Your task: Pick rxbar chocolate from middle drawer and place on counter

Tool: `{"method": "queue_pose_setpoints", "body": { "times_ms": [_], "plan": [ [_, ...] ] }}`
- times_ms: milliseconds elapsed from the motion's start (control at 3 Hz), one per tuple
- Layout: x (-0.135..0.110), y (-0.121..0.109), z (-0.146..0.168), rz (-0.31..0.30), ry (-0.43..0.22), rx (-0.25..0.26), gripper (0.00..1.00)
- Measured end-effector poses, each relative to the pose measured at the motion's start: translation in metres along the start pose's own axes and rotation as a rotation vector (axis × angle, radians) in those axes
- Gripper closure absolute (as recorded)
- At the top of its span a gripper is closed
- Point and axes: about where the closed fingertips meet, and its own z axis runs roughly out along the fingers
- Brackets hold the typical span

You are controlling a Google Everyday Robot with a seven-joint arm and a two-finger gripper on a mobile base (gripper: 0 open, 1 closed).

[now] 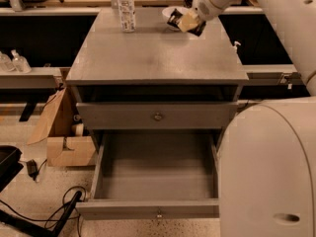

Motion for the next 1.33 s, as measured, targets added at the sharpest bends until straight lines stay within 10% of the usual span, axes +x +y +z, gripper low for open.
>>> {"method": "queue_pose_setpoints", "body": {
  "times_ms": [1333],
  "plan": [
    [-0.001,0.01,0.012,-0.009,0.015,-0.024,0.05]
  ]
}}
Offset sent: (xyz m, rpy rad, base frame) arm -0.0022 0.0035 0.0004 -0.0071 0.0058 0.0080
